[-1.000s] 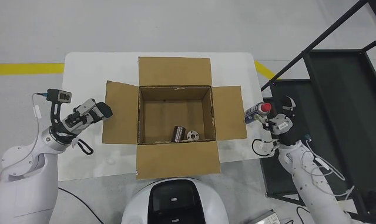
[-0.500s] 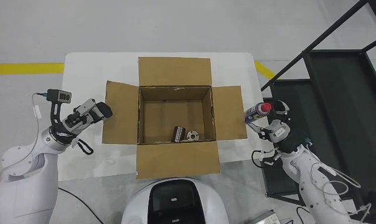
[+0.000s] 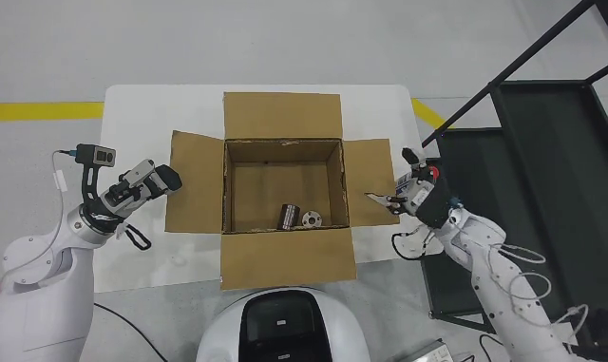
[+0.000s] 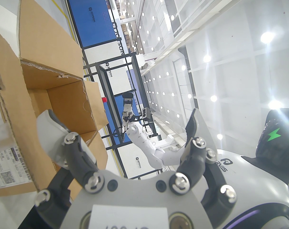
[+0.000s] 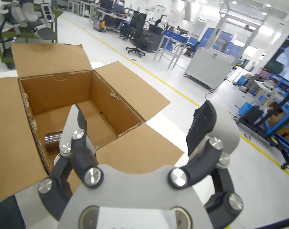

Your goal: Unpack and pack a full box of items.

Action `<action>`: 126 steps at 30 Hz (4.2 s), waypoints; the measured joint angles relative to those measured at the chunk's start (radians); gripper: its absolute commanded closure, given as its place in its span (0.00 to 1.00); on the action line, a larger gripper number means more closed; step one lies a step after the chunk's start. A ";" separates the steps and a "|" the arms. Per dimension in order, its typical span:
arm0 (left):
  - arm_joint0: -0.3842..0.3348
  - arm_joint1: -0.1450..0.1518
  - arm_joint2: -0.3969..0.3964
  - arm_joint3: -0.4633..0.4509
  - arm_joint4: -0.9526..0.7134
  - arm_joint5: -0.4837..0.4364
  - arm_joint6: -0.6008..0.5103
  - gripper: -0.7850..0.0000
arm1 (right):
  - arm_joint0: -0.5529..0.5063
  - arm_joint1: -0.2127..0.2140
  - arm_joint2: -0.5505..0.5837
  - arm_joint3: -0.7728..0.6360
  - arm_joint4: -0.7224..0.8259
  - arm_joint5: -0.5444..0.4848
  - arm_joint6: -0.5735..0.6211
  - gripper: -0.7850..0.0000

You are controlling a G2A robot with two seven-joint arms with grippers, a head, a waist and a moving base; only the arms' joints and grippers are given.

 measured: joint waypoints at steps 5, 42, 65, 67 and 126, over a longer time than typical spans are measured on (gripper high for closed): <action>0.000 0.000 0.000 0.000 0.000 0.000 0.000 0.00 | 0.119 -0.006 -0.122 -0.042 -0.035 -0.163 0.229 0.00; 0.000 0.000 0.000 0.000 0.000 0.000 0.000 0.00 | 0.233 -0.021 -0.211 -0.034 0.080 -0.231 0.421 0.00; 0.000 0.000 0.000 0.000 0.000 0.000 0.000 0.00 | 0.702 0.001 -0.660 -0.024 0.127 -0.410 0.995 0.00; 0.000 0.000 0.000 0.000 0.000 0.000 0.000 0.00 | 0.783 0.014 -0.741 0.049 0.106 -0.410 0.909 0.00; 0.000 0.000 0.000 0.000 0.000 0.000 0.000 0.00 | 0.864 -0.060 -0.796 0.098 1.029 0.187 1.526 0.00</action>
